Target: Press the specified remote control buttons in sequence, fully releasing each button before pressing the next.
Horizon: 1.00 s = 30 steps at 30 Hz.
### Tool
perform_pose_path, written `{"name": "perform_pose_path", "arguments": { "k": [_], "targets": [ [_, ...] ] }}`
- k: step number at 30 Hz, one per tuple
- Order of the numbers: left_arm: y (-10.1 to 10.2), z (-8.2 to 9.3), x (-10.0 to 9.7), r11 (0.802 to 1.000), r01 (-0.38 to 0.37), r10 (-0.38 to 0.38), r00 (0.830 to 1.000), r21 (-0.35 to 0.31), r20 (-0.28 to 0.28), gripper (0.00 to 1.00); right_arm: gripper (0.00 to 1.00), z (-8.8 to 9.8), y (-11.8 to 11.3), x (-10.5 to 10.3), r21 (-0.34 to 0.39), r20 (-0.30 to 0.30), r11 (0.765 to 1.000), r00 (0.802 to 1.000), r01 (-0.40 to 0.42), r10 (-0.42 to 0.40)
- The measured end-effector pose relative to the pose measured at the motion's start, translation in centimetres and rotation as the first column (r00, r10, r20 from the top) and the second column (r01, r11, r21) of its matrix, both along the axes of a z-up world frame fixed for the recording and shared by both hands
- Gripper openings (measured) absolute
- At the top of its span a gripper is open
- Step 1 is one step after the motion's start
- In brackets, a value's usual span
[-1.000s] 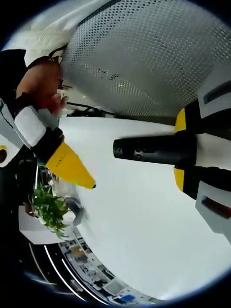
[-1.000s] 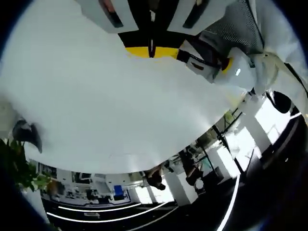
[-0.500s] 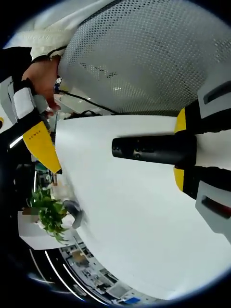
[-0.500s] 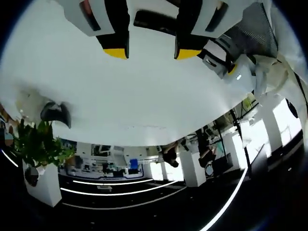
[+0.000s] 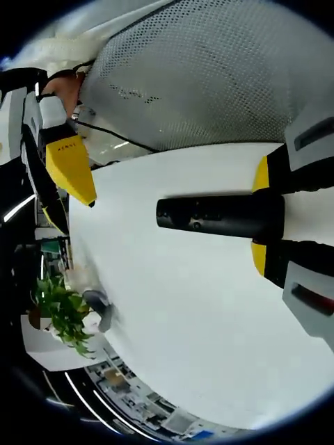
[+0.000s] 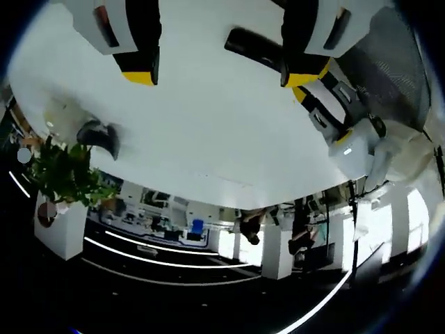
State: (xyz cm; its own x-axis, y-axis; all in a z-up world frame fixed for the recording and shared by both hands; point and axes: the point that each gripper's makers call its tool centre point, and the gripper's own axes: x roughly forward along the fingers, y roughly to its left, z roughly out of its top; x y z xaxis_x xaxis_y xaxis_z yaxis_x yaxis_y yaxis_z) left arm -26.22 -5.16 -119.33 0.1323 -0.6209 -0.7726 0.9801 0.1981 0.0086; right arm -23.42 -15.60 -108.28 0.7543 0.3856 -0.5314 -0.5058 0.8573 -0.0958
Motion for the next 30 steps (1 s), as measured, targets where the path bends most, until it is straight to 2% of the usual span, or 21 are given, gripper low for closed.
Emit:
{"name": "perform_pose_path", "arguments": {
  "k": [4, 7, 10, 20, 30],
  "targets": [
    [0.2, 0.0, 0.9, 1.0, 0.015, -0.015, 1.0, 0.017, 0.005, 0.24, 0.84, 0.1, -0.4, 0.2, -0.005, 0.016, 1.0, 1.0, 0.019, -0.019],
    [0.4, -0.1, 1.6, 0.999, 0.025, -0.026, 1.0, 0.021, 0.007, 0.24, 0.91, 0.8, -0.8, 0.5, 0.012, 0.053, 0.999, 0.998, 0.043, -0.044],
    [0.7, 0.0, 2.3, 0.999, 0.027, -0.027, 1.0, 0.021, 0.006, 0.24, 0.97, 1.0, -1.3, 0.8, 0.017, 0.064, 0.998, 0.996, 0.067, -0.068],
    [1.9, 0.0, 5.7, 1.0, 0.006, -0.007, 1.0, 0.025, 0.017, 0.24, 0.98, -0.2, -1.5, 0.7, 0.005, 0.012, 0.997, 0.997, 0.082, -0.082],
    [3.2, 0.0, 9.9, 0.999, -0.003, 0.0, 0.999, 0.053, 0.049, 0.24, 0.97, -0.5, -1.5, 0.8, 0.009, -0.009, 0.996, 0.996, 0.087, -0.086]
  ]
}}
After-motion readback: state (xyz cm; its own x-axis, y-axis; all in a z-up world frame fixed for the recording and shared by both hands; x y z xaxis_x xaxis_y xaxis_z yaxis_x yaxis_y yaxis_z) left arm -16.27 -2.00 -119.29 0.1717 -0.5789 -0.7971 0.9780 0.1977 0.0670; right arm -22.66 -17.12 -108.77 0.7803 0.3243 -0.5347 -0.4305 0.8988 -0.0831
